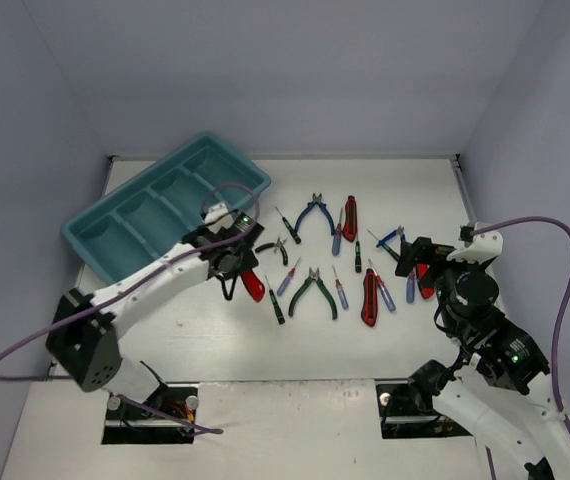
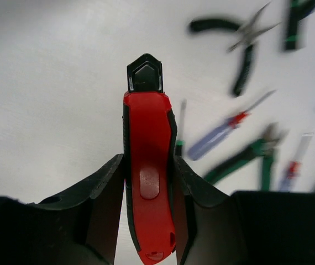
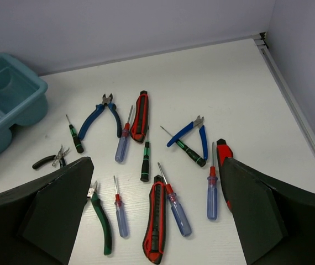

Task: Sort the tools into containers

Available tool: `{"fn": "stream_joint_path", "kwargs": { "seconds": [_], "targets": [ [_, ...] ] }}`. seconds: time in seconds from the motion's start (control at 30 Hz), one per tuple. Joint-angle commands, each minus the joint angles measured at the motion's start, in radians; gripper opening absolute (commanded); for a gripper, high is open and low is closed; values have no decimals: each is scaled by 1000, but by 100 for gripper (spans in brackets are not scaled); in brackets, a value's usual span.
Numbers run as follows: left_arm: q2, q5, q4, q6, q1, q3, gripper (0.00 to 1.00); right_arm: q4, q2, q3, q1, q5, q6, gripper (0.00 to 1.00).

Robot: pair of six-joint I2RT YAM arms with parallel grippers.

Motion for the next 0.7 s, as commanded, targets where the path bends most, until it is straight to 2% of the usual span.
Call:
{"fn": "stream_joint_path", "kwargs": {
  "seconds": [0.0, 0.1, 0.17, 0.23, 0.33, 0.5, 0.6, 0.67],
  "targets": [
    [-184, -77, -88, 206, 158, 190, 2, 44, 18, 42, 4, -8, -16, 100],
    [-180, -60, -88, 332, 333, 270, 2, 41, 27, 40, 4, -23, -13, 100],
    [-142, 16, -85, 389, 484, 314, 2, 41, 30, 34, 4, -34, -8, 100],
    [-67, 74, -83, 455, 560, 378, 3, 41, 34, 27, 4, -41, -8, 100],
    [68, 130, -82, 536, 638, 462, 5, 41, 40, 9, 4, -42, -10, 100],
    [267, 172, -83, 559, 703, 547, 10, 37, 70, -10, 4, -18, 0, 100],
    [332, 175, -81, 559, 736, 570, 16, 30, 98, -15, 4, -16, 28, 100],
    [354, 170, -81, 564, 764, 578, 24, 23, 129, -16, 4, -24, 43, 100]
  ]
}}
